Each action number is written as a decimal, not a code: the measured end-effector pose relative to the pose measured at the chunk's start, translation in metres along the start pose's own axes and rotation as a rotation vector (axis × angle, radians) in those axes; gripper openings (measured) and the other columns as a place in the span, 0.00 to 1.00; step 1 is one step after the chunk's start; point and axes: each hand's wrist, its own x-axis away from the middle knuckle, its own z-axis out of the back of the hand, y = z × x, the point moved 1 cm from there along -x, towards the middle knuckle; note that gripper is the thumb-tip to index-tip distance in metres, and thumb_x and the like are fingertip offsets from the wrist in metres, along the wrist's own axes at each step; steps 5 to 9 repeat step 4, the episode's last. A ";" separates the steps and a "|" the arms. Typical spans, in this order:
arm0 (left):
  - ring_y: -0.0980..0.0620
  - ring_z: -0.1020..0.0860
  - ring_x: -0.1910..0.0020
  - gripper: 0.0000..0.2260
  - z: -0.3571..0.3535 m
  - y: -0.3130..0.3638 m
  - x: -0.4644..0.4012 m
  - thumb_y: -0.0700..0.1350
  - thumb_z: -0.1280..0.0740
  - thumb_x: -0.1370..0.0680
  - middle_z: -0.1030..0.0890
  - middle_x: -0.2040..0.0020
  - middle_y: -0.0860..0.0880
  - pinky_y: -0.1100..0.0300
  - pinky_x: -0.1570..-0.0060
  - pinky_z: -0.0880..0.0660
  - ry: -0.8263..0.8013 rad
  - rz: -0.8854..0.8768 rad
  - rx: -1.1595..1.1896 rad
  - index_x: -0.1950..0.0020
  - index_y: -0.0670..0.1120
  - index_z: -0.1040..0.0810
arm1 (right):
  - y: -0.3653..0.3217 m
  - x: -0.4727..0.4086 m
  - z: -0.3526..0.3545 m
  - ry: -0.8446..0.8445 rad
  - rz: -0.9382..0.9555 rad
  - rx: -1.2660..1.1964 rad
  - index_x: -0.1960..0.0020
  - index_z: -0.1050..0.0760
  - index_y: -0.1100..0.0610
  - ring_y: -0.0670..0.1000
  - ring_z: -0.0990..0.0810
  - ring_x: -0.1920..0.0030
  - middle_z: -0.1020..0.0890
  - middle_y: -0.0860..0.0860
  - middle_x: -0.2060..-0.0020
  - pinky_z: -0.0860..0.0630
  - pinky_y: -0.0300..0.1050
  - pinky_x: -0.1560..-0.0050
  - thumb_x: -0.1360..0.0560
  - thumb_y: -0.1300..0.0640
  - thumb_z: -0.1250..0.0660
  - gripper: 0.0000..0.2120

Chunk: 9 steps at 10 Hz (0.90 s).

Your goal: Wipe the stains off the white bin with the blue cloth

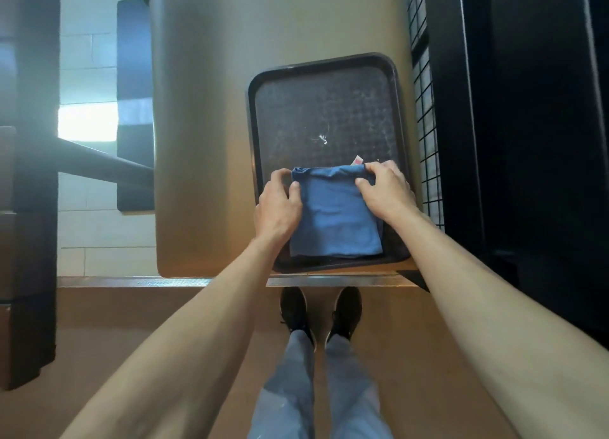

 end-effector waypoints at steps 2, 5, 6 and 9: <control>0.47 0.26 0.32 0.21 0.021 0.006 0.033 0.54 0.40 0.17 0.28 0.28 0.48 0.50 0.35 0.29 -0.127 -0.001 -0.027 0.24 0.53 0.35 | -0.005 0.039 0.014 -0.076 -0.051 -0.022 0.22 0.41 0.48 0.56 0.30 0.30 0.37 0.50 0.26 0.31 0.52 0.33 0.20 0.48 0.38 0.28; 0.47 0.31 0.26 0.24 0.052 0.016 0.094 0.52 0.40 0.17 0.34 0.22 0.48 0.49 0.30 0.33 -0.151 -0.083 -0.036 0.21 0.50 0.37 | -0.018 0.105 0.029 -0.133 0.034 -0.017 0.20 0.43 0.48 0.57 0.34 0.26 0.38 0.52 0.24 0.33 0.55 0.30 0.19 0.47 0.39 0.28; 0.47 0.31 0.26 0.24 0.052 0.016 0.094 0.52 0.40 0.17 0.34 0.22 0.48 0.49 0.30 0.33 -0.151 -0.083 -0.036 0.21 0.50 0.37 | -0.018 0.105 0.029 -0.133 0.034 -0.017 0.20 0.43 0.48 0.57 0.34 0.26 0.38 0.52 0.24 0.33 0.55 0.30 0.19 0.47 0.39 0.28; 0.47 0.31 0.26 0.24 0.052 0.016 0.094 0.52 0.40 0.17 0.34 0.22 0.48 0.49 0.30 0.33 -0.151 -0.083 -0.036 0.21 0.50 0.37 | -0.018 0.105 0.029 -0.133 0.034 -0.017 0.20 0.43 0.48 0.57 0.34 0.26 0.38 0.52 0.24 0.33 0.55 0.30 0.19 0.47 0.39 0.28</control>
